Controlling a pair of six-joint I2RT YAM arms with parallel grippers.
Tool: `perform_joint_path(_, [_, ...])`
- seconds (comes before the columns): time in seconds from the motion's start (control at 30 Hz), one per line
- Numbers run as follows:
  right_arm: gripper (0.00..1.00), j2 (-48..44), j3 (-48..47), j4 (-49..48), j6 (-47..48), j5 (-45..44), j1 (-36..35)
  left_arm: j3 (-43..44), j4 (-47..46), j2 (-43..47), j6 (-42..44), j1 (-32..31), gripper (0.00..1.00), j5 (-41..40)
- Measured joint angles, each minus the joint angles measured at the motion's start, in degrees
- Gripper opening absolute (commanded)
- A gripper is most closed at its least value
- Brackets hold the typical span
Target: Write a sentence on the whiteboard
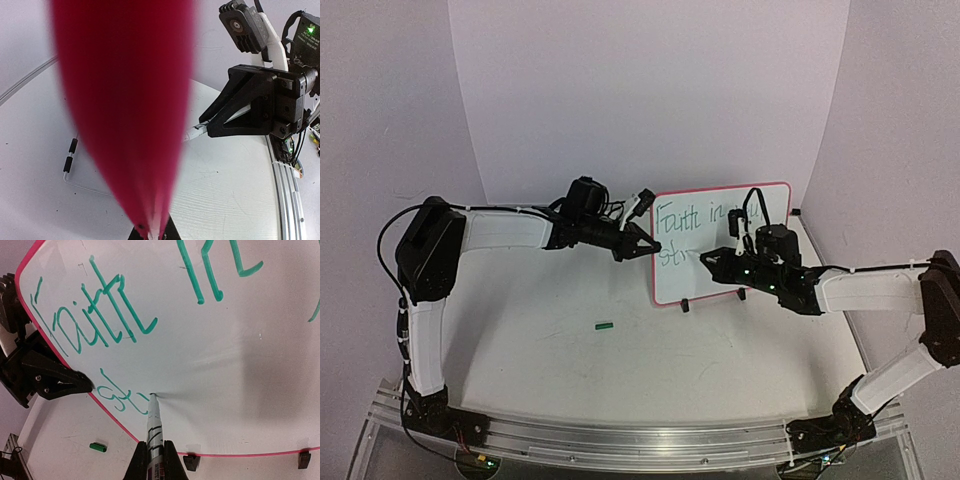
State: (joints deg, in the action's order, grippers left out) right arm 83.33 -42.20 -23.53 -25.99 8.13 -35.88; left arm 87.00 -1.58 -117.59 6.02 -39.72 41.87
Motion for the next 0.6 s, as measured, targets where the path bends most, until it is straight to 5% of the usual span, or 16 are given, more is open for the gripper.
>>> perform_joint_path(0.6, [0.00, -5.10, 3.96, -0.73, 0.18, -1.35, 0.25, 0.00, 0.00, 0.02, 0.04, -0.07, 0.00, 0.04])
